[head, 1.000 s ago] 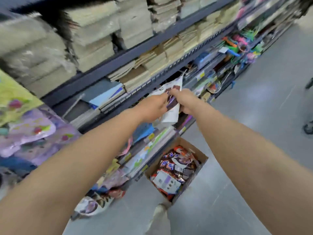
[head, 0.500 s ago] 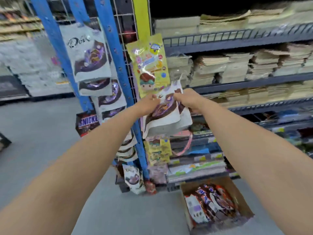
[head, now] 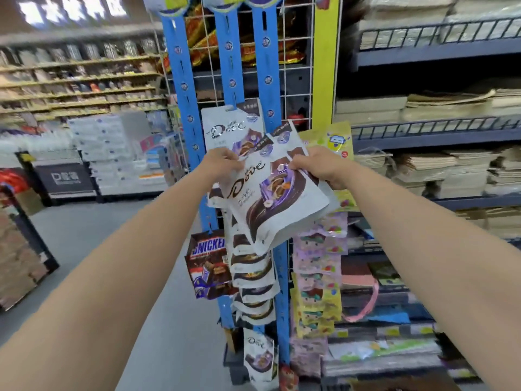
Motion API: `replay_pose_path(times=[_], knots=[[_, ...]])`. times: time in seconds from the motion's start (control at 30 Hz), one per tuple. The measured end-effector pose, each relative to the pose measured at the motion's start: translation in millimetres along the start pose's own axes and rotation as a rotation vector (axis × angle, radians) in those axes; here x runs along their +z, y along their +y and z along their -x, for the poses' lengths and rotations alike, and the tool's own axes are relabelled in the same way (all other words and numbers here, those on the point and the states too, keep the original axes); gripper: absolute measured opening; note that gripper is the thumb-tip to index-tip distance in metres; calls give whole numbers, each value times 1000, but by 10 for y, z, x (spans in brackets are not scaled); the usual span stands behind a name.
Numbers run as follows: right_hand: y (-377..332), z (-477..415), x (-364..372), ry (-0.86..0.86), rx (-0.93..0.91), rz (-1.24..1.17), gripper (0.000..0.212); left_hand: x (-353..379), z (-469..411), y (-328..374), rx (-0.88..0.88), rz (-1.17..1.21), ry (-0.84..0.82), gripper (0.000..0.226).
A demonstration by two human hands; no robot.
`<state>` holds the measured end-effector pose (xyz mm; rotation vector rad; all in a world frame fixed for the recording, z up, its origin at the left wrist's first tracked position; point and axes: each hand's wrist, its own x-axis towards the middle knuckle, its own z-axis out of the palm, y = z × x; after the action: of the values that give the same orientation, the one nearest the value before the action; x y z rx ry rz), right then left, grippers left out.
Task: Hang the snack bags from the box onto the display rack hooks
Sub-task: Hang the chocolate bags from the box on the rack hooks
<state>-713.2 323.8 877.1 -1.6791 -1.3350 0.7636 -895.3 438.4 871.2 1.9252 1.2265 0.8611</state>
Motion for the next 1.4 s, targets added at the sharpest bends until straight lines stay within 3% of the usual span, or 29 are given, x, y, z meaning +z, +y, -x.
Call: replay_pose_path(times=[0.27, 0.47, 0.6, 0.73, 0.87, 1.0, 1.2, 1.27, 1.33, 1.4], knots=[[-439, -376, 134, 130, -100, -74, 11, -415, -563, 239, 237, -202, 174, 40], [-570, -641, 183, 144, -133, -126, 16, -441, -837, 376, 258, -293, 395, 23], [-658, -715, 188, 77, -153, -34, 13, -408, -958, 484, 272, -281, 465, 15], [-704, -789, 92, 39, -146, 95, 17, -378, -1098, 575, 310, -237, 442, 24], [-678, -860, -93, 72, -118, 61, 17, -315, -1269, 632, 342, -305, 407, 25], [-642, -921, -242, 246, -154, -93, 14, -296, -1380, 654, 316, -315, 448, 33], [-571, -1003, -399, 546, -294, -202, 28, -339, -1542, 646, 181, -282, 432, 38], [-523, -1018, -449, 564, -306, -180, 22, -359, -1558, 672, 128, -232, 391, 24], [-469, -1027, -507, 586, -308, -145, 2, -398, -1579, 714, 70, -131, 321, 24], [-417, -1028, -558, 641, -330, -111, 21, -435, -1577, 778, 23, -113, 261, 34]])
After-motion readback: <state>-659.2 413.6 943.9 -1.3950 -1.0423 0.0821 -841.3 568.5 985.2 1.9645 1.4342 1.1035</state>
